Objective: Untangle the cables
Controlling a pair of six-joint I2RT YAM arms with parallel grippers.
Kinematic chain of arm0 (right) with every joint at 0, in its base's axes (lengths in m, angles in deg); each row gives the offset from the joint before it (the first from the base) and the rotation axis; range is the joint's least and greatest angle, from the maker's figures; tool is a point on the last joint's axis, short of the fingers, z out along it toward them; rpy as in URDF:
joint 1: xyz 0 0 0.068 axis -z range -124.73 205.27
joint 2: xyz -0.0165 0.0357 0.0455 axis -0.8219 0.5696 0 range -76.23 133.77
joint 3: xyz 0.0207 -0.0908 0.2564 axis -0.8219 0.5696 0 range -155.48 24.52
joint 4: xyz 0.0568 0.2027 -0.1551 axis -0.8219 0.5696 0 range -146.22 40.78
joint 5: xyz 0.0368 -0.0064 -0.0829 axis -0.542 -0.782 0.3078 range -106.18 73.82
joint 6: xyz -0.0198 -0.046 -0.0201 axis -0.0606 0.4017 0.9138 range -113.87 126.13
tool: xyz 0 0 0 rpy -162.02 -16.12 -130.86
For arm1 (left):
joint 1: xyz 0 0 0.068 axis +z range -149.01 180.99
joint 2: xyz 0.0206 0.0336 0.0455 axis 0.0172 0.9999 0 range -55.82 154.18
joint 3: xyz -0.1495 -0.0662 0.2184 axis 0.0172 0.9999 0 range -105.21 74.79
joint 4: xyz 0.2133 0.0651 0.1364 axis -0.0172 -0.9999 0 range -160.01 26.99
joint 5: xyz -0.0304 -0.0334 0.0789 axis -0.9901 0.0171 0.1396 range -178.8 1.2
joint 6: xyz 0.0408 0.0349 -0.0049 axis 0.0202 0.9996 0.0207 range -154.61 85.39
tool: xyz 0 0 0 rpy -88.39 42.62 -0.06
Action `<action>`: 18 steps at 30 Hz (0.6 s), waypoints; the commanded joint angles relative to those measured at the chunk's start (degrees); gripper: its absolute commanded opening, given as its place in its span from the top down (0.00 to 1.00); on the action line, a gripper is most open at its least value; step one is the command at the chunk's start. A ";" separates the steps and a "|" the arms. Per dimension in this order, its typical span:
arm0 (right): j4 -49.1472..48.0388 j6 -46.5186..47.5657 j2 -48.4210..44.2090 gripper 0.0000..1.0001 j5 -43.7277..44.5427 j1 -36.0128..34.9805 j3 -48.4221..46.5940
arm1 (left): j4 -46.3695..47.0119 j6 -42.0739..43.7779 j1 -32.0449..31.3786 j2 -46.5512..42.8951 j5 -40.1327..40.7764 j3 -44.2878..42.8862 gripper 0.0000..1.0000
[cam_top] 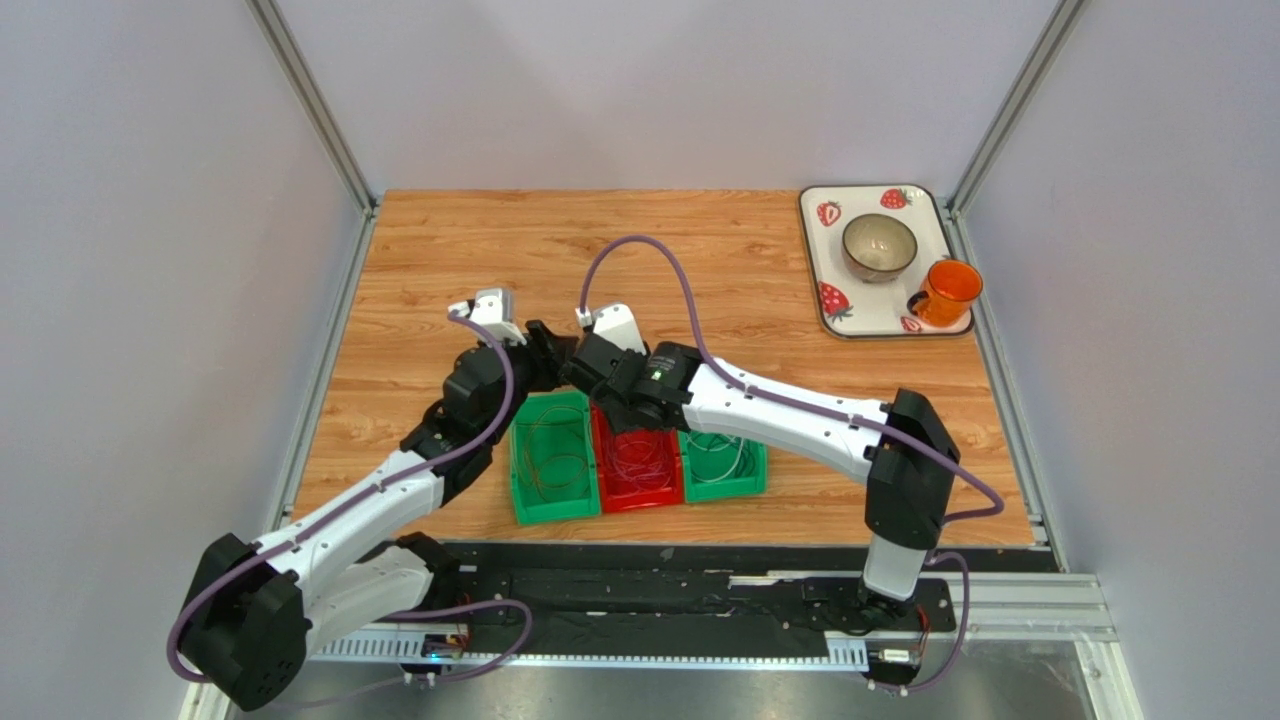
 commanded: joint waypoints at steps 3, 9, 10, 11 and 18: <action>3.91 4.69 -3.44 0.49 4.96 0.97 -8.78 | 0.26 -0.38 0.48 0.02 -0.18 -0.86 0.40; 0.49 13.56 -1.52 0.48 2.51 8.77 -11.95 | 0.26 -0.38 0.48 0.02 -0.35 -0.87 0.40; 0.05 16.54 -0.99 0.48 0.33 10.10 -12.04 | 0.26 -0.38 0.56 0.02 -0.35 -0.95 0.40; -1.09 17.61 0.32 0.49 -1.26 11.42 -11.95 | 0.26 -0.38 0.56 0.02 -0.35 -0.95 0.40; -6.72 29.21 5.51 0.49 -13.21 19.24 -11.60 | 0.35 -0.99 0.83 0.20 -0.97 -0.60 0.40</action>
